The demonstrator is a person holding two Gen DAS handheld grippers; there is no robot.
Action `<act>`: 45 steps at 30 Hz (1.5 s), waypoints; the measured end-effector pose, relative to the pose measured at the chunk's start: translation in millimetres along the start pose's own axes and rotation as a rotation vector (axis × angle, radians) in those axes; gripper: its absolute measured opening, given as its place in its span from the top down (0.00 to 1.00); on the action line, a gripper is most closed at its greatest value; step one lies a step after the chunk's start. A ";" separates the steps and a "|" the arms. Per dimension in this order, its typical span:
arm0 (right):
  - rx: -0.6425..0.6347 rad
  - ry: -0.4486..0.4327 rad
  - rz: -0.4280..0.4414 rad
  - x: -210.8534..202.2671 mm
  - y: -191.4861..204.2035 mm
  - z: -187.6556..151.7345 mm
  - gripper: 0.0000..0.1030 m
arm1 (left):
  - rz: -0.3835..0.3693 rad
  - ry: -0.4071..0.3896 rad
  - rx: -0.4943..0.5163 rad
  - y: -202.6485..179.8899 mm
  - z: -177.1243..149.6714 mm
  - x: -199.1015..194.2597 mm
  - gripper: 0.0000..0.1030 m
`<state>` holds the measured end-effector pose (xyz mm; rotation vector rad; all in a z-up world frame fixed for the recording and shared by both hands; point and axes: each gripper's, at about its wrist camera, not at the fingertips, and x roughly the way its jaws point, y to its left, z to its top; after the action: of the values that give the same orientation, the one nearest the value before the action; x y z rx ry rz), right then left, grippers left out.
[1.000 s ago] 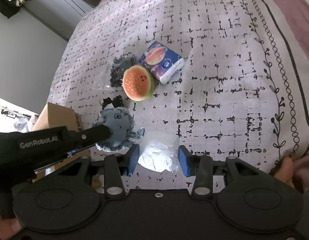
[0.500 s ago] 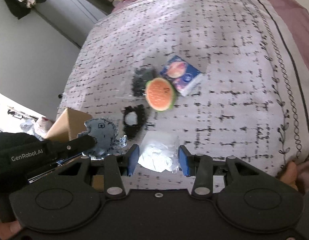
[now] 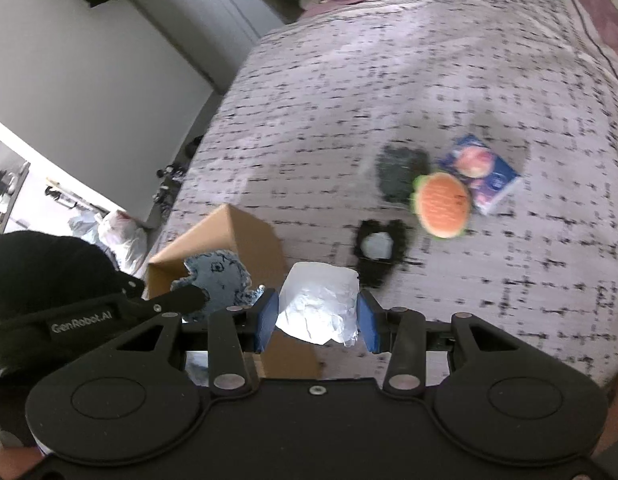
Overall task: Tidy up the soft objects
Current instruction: 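Carry both items over the box and open both grippers to drop them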
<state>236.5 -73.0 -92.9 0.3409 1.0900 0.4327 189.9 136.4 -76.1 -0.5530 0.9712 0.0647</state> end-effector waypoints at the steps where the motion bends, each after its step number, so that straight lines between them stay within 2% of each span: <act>1: -0.009 0.001 0.003 0.7 5.0 0.2 0.59 | 0.004 -0.004 -0.008 5.7 1.7 -2.2 0.91; 17: -0.137 0.077 0.050 24.3 71.8 -8.6 0.59 | 0.050 -0.048 -0.145 78.4 15.3 -22.3 0.91; 25: -0.158 0.113 0.049 34.7 79.4 -17.4 0.59 | 0.055 -0.050 -0.186 96.8 15.3 -19.7 0.90; 29: -0.156 0.134 0.037 40.7 77.0 -21.2 0.59 | 0.075 -0.011 -0.217 103.8 16.1 -13.6 0.87; 33: -0.157 0.144 0.028 41.0 76.0 -23.7 0.59 | 0.088 0.008 -0.196 101.5 17.0 -13.7 0.86; 41: -0.165 0.155 0.029 39.1 77.5 -29.2 0.58 | 0.099 0.016 -0.215 102.9 12.1 -18.8 0.72; 45: -0.157 0.163 0.023 38.1 76.3 -31.1 0.57 | 0.108 0.011 -0.213 101.3 11.5 -24.2 0.61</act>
<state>210.5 13.7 -99.7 0.1817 1.2028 0.5711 155.1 233.6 -94.0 -0.6961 1.0111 0.2639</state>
